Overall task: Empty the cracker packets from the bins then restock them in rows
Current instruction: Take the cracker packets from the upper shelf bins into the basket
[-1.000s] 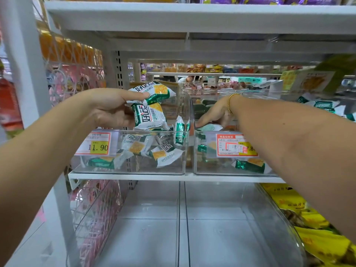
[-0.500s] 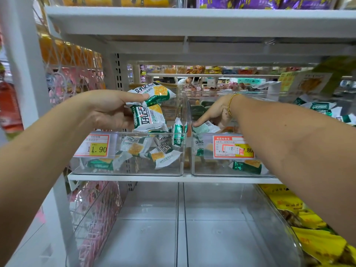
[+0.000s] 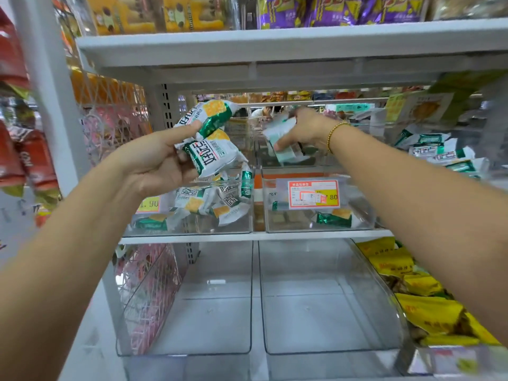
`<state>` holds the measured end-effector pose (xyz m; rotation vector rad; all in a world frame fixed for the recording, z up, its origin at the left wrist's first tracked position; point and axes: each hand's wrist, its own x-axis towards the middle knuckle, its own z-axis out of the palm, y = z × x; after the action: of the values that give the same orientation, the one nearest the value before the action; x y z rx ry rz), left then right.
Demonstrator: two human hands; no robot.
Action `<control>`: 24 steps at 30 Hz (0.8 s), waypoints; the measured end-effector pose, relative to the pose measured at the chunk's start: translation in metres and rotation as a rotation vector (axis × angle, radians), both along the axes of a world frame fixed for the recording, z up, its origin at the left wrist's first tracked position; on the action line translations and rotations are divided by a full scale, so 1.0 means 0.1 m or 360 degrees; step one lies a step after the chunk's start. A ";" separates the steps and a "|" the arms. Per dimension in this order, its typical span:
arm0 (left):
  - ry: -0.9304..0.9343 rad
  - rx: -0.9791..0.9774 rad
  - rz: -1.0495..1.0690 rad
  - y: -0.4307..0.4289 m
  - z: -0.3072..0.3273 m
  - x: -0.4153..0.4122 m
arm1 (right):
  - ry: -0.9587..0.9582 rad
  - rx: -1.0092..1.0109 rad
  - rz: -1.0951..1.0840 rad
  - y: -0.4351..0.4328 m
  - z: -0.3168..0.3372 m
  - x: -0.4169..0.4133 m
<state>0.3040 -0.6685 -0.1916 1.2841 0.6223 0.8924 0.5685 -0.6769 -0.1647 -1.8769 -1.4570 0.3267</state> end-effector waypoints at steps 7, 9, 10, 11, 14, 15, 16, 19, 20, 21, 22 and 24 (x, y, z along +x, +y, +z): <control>-0.0212 0.0028 0.0056 -0.79 -0.59 -0.03 | -0.0563 0.1058 -0.0024 -1.11 -0.26 -0.43; -0.0181 0.0030 0.0017 -1.00 -0.86 -0.09 | -0.0448 0.1215 0.0042 -1.47 -0.43 -0.51; -0.0175 0.0008 -0.0001 -1.10 -1.02 -0.12 | -0.0401 0.1234 0.0069 -1.65 -0.55 -0.56; -0.0156 -0.0012 -0.0023 -1.21 -1.17 -0.15 | -0.0354 0.1202 0.0078 -1.82 -0.70 -0.60; 0.0001 -0.0084 0.0001 -1.57 -1.67 -0.17 | -0.0133 0.0953 0.0079 -2.23 -1.25 -0.66; 0.0090 -0.0127 0.0053 -1.69 -1.86 -0.16 | -0.0023 0.0849 0.0076 -2.33 -1.48 -0.65; 0.0171 -0.0173 0.0075 -1.78 -2.06 -0.16 | 0.0095 0.0734 0.0069 -2.40 -1.72 -0.64; 0.0365 -0.0306 0.0126 -2.01 -2.61 -0.11 | 0.0294 0.0301 -0.0123 -2.52 -2.55 -0.55; 0.0452 -0.0339 0.0120 -2.09 -2.77 -0.08 | 0.0377 0.0183 -0.0170 -2.56 -2.83 -0.52; 0.0562 -0.0363 0.0104 -2.18 -2.91 -0.05 | 0.0522 0.0090 -0.0196 -2.62 -3.09 -0.51; 0.0688 -0.0372 0.0068 -2.25 -3.06 -0.01 | 0.0680 -0.0002 -0.0216 -2.68 -3.36 -0.49; 0.0986 -0.0319 -0.0075 -2.35 -3.42 0.05 | 0.0863 -0.0277 -0.0223 -2.86 -3.89 -0.50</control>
<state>0.3087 -0.9033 -0.5336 1.3839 1.1295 0.3662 0.5184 -0.9625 -0.5534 -1.8196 -0.9507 0.8419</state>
